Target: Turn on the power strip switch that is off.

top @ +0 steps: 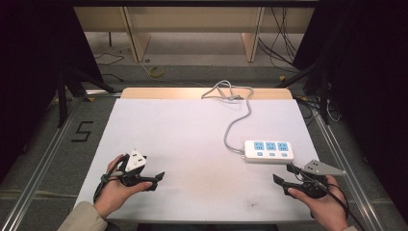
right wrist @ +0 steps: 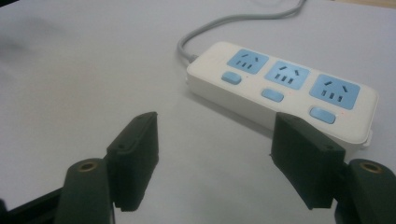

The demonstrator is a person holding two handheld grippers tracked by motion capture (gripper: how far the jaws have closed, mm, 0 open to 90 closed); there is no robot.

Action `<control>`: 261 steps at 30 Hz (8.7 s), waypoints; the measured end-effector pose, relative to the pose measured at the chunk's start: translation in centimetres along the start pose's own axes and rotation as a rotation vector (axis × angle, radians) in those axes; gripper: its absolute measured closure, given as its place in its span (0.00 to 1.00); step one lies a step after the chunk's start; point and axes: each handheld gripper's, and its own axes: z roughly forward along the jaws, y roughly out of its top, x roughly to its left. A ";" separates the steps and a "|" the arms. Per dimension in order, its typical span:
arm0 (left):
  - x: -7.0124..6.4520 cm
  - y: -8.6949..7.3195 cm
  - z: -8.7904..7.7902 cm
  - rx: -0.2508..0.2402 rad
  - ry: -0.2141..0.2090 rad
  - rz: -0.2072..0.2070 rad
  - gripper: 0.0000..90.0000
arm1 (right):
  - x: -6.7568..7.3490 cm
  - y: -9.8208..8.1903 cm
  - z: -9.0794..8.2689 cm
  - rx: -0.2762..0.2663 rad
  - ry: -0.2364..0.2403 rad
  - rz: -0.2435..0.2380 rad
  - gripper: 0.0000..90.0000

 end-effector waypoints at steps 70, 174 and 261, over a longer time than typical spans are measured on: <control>-0.1 0.0 0.2 0.007 -0.014 -0.009 0.16 | -1.0 6.8 3.4 0.159 -0.081 0.055 1.00; -0.3 0.1 0.4 0.013 -0.029 -0.007 0.16 | -1.3 11.6 9.5 0.475 -0.054 0.067 1.00; -0.3 0.1 0.5 0.017 -0.037 0.002 0.16 | -1.2 11.0 12.6 0.623 -0.070 0.055 1.00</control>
